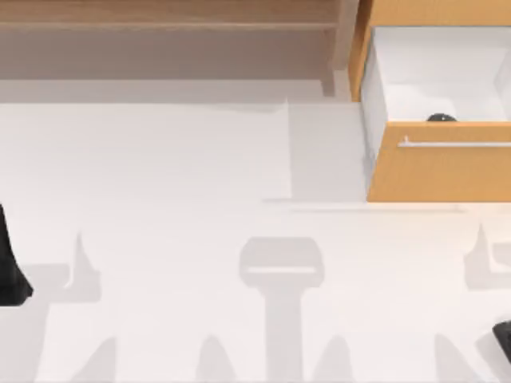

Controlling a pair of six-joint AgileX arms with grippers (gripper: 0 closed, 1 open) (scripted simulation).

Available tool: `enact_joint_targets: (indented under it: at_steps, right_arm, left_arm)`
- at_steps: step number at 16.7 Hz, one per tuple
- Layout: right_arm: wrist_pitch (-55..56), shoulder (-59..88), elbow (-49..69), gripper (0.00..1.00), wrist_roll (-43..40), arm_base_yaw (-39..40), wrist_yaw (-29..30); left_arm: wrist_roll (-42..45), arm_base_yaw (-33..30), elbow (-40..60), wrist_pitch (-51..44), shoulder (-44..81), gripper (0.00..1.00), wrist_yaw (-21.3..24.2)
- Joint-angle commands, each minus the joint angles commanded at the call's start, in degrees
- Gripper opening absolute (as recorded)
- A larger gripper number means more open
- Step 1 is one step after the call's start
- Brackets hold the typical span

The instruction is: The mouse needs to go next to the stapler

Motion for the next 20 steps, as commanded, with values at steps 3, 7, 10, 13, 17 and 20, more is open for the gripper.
enact_joint_targets:
  at_steps: [3,7,10,13,17,20]
  right_arm:
    - [-7.44,14.21,13.23,1.0,0.46,0.78,0.02]
    - [-19.51,39.29,34.96,1.0,1.14,2.1,0.04]
    - [-29.18,60.02,52.59,1.0,1.59,3.46,0.05]
    - [-38.36,80.26,70.03,1.0,1.97,4.86,0.06]
    - [-48.87,103.47,90.21,1.0,2.35,6.38,0.13]
    - [-55.02,116.34,101.21,1.0,2.6,6.9,0.25]
  left_arm:
    - [0.0,0.0,0.0,0.0,0.0,1.0,0.0]
    - [0.0,0.0,0.0,0.0,0.0,1.0,0.0]
    - [0.0,0.0,0.0,0.0,0.0,1.0,0.0]
    - [0.0,0.0,0.0,0.0,0.0,1.0,0.0]
    - [0.0,0.0,0.0,0.0,0.0,1.0,0.0]
    - [0.0,0.0,0.0,0.0,0.0,1.0,0.0]
